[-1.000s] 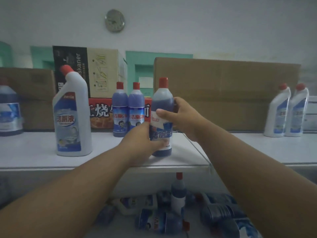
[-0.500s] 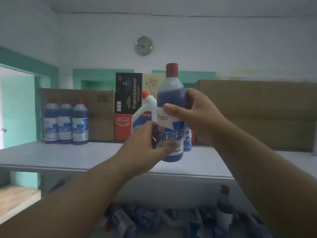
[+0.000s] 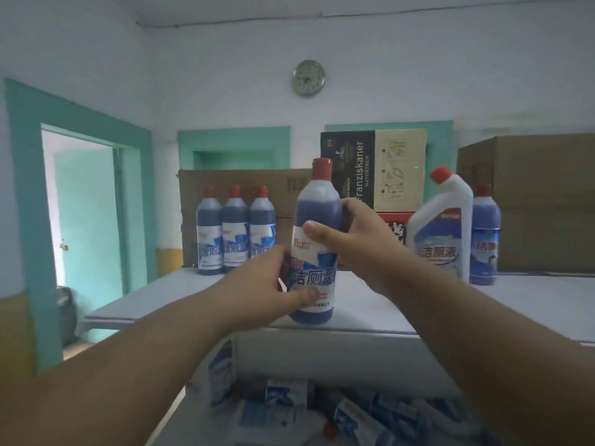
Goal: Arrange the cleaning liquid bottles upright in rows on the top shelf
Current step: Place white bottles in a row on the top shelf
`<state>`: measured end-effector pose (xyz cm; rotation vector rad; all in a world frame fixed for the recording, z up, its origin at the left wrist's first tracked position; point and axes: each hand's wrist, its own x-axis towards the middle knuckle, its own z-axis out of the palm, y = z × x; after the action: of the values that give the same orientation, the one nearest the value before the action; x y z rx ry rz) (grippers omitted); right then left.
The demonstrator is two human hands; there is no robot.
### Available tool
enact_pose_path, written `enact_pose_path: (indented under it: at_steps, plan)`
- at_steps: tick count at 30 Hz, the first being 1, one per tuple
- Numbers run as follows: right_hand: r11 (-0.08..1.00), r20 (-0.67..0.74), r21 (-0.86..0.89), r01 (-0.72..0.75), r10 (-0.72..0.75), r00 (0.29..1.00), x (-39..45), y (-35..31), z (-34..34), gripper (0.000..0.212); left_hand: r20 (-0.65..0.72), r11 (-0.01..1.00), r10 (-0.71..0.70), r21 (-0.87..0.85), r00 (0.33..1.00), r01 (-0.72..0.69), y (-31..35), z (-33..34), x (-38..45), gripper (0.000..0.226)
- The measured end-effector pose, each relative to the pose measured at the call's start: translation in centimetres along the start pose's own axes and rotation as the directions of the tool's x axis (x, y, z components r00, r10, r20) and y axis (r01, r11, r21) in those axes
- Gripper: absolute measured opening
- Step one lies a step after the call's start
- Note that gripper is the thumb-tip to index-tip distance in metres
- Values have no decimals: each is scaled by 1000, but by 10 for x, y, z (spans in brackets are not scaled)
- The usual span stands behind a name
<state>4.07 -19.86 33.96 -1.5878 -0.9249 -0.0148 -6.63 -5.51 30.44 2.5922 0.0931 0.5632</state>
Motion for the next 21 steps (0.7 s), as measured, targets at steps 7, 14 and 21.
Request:
enact_pose_path:
  at_steps: [7, 14, 21]
  plan:
    - [982, 16, -170, -83, 87, 996, 89, 36, 28, 45, 62, 979, -42, 204, 997, 28, -61, -5, 68, 43]
    - [970, 4, -139, -200, 203, 979, 160, 75, 36, 45, 164, 940, -73, 341, 984, 13, -94, -5, 123, 21]
    - [964, -24, -182, -193, 191, 981, 167, 92, 46, 49, 96, 894, 24, 444, 995, -65, -131, 21, 134, 28]
